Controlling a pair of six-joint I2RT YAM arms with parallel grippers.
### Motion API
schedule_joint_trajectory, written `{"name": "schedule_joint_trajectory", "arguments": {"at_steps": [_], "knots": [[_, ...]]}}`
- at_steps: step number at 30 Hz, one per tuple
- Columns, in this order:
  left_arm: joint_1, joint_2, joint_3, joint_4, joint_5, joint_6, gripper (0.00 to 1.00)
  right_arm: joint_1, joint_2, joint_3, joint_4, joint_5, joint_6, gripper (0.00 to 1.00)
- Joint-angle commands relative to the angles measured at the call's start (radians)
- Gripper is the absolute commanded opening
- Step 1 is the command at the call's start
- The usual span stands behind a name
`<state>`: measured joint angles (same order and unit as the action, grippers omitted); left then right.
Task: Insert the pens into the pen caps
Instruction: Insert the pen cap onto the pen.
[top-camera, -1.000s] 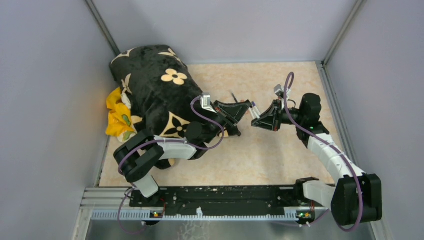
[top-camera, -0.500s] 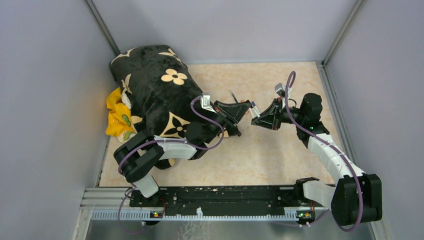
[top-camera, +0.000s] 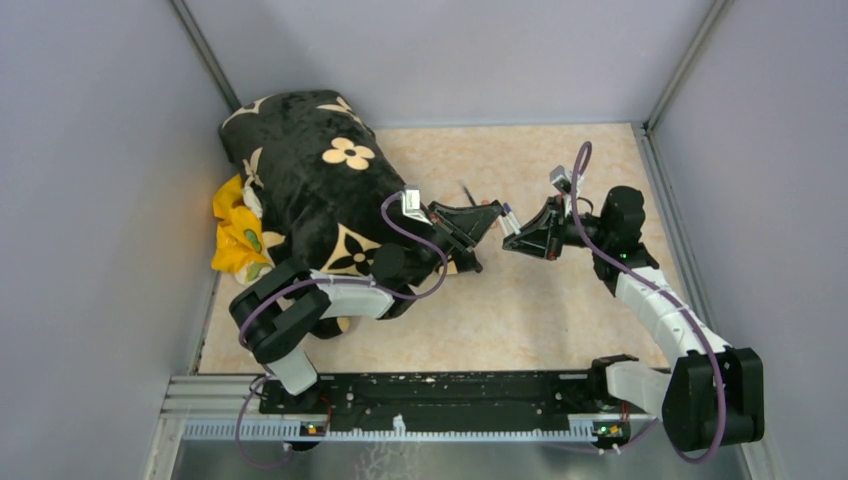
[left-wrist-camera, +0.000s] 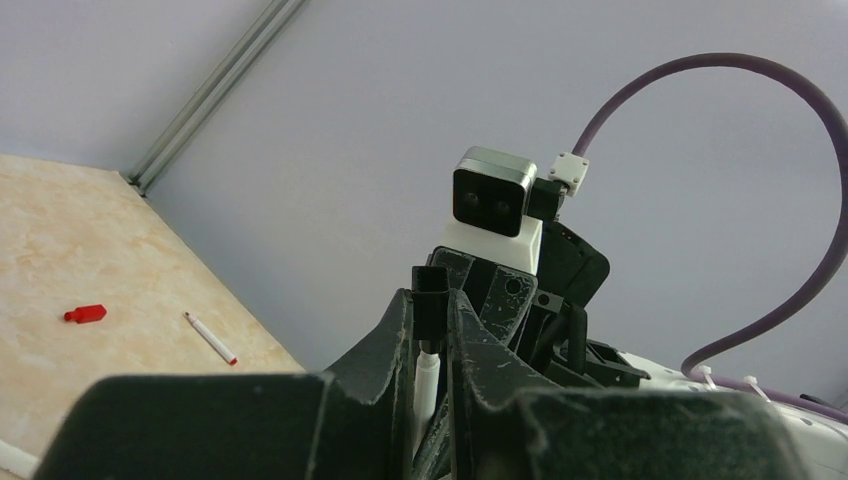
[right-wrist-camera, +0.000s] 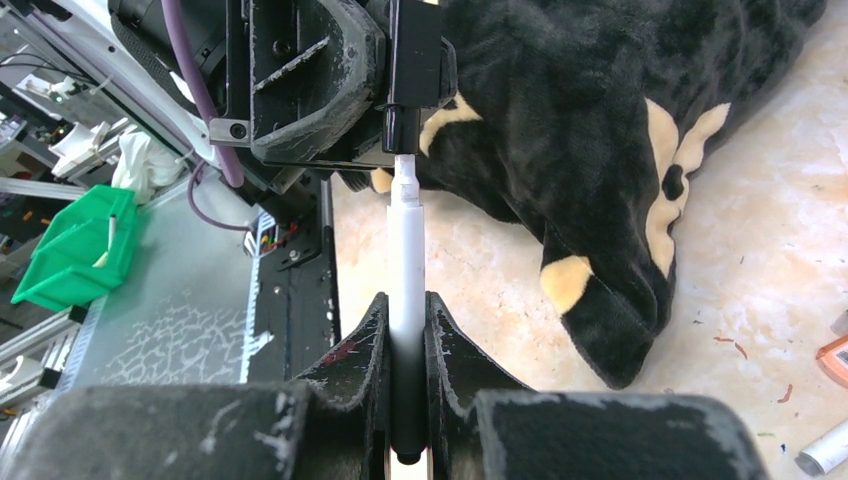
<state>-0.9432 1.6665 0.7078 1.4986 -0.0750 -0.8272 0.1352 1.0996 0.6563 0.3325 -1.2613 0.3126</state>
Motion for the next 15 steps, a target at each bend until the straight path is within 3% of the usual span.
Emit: {"name": "schedule_joint_trajectory", "arguments": {"at_steps": [1, 15], "knots": [[-0.001, 0.035, 0.01, 0.294, 0.051, -0.046, 0.0, -0.002, -0.027, 0.02, 0.065, -0.016, 0.01, 0.0], [-0.006, 0.044, 0.021, 0.295, 0.059, -0.067, 0.0, -0.001, -0.027, 0.017, 0.06, -0.007, 0.004, 0.0]]}}
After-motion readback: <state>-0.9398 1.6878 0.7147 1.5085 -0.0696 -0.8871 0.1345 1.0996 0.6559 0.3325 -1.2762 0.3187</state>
